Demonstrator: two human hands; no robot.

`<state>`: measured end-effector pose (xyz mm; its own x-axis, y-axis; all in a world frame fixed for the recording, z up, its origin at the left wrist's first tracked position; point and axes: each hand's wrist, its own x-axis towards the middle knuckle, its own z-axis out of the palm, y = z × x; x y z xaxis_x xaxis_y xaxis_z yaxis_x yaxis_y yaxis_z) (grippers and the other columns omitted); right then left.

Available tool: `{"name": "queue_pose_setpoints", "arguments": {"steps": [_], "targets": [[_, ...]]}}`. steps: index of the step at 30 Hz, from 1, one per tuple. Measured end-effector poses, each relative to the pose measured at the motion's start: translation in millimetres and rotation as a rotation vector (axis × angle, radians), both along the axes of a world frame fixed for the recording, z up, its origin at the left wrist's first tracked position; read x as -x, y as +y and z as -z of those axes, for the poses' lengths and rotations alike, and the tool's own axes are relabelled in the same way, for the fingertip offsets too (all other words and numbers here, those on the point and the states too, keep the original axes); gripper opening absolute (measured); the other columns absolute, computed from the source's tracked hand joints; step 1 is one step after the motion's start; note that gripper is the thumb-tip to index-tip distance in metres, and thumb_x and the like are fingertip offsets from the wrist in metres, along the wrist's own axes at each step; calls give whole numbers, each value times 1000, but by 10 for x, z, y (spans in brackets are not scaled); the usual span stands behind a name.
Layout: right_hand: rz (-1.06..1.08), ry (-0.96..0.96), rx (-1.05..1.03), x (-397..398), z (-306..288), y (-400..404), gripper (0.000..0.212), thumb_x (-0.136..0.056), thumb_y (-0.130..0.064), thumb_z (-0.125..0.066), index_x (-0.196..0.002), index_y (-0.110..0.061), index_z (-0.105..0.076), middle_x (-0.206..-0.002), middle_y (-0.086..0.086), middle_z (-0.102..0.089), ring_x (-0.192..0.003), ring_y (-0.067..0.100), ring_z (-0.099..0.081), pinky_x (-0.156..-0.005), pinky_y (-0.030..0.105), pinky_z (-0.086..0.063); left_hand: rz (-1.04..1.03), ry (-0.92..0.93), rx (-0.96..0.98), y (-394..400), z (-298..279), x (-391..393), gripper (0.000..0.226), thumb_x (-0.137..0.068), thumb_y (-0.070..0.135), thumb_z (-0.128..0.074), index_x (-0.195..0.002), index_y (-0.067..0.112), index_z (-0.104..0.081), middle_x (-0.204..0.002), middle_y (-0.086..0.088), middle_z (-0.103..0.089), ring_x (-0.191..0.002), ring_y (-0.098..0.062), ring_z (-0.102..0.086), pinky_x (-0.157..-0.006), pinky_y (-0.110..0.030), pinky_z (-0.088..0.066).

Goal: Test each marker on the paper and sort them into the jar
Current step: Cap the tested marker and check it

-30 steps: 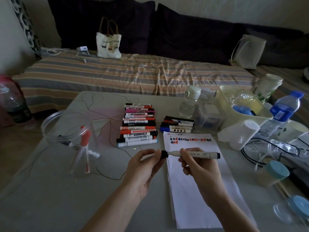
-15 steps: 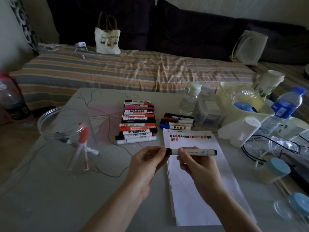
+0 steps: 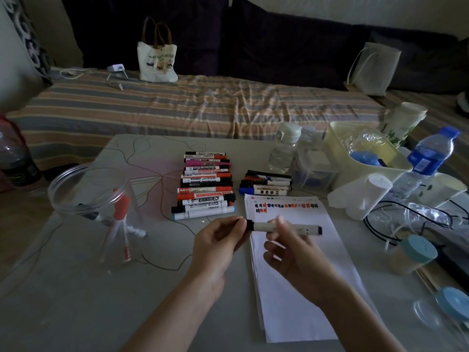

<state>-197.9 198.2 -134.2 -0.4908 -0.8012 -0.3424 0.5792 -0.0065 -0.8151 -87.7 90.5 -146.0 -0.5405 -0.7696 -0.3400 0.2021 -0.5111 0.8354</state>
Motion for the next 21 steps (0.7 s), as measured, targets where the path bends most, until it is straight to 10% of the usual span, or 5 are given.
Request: {"name": "queue_pose_setpoints", "arguments": {"steps": [3, 9, 14, 16, 21], "targets": [[-9, 98, -75, 193, -49, 99, 35, -85, -36, -62, -101, -5, -70, -74, 6, -60, -67, 16, -58, -70, 29, -51, -26, -11, 51, -156, 15, -27, 12, -84, 0, -68, -95, 3, -70, -92, -13, -74, -87, -21, -72, -78, -21, -57], [-301, 1319, -470, 434, 27, -26, 12, -90, -27, -64, -92, -39, -64, -75, -14, -69, -70, 4, -64, -70, 22, -56, 78, -158, 369, -341, 114, 24, 13, -83, -2, -69, -92, 8, -70, -90, -1, -76, -86, -12, -72, -75, -18, -53], [-171, 1539, -526, 814, 211, -439, 14, -92, -22, -64, -105, -19, -70, -89, -4, -69, -74, 10, -64, -61, 12, -47, 114, -539, 1032, -546, 306, -39, 23, -86, 13, -71, -105, 24, -66, -105, 16, -65, -97, 3, -60, -80, -12, -44], [52, 1577, -596, 1099, 264, -606, 15, -90, -24, -67, -104, -20, -72, -101, 3, -70, -90, 23, -65, -76, 30, -53, 85, -707, 1290, -671, 391, -92, 30, -82, 8, -72, -107, 23, -65, -108, 13, -60, -102, -6, -56, -82, -18, -42], [106, 1646, -819, 1430, 359, -994, 23, -90, -37, -64, -111, -29, -70, -121, 3, -59, -115, 26, -47, -93, 45, -35, 26, -944, 1459, -896, 481, -181, 45, -63, -8, -79, -97, 19, -68, -99, 4, -60, -83, -21, -60, -63, -34, -52]]}}
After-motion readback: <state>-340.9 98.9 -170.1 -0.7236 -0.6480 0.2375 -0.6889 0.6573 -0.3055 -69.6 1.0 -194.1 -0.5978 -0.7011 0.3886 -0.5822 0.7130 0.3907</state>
